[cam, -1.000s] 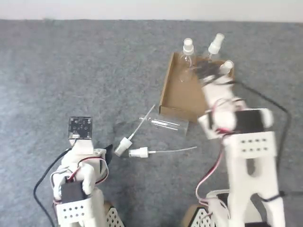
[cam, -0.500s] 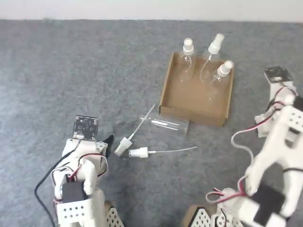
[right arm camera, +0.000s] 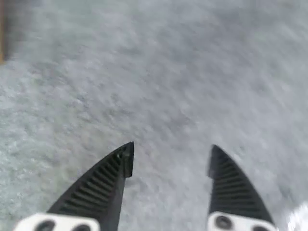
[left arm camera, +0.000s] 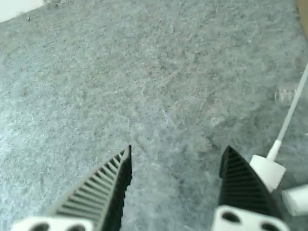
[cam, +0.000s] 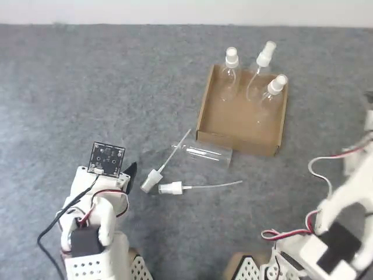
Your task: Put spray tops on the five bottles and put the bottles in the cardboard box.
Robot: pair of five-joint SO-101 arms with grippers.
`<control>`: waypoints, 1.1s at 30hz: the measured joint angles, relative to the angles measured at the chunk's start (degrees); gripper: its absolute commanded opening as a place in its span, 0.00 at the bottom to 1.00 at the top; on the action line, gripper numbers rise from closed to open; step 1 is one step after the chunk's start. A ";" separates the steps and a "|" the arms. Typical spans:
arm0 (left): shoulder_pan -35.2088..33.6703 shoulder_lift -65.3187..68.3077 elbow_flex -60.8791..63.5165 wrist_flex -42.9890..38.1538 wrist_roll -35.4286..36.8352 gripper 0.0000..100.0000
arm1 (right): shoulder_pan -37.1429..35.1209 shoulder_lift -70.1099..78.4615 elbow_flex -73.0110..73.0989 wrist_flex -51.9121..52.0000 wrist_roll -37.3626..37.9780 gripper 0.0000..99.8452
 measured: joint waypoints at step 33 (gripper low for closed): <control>0.00 0.00 1.05 0.00 0.00 0.27 | 32.44 -1.85 5.80 -3.78 32.00 0.24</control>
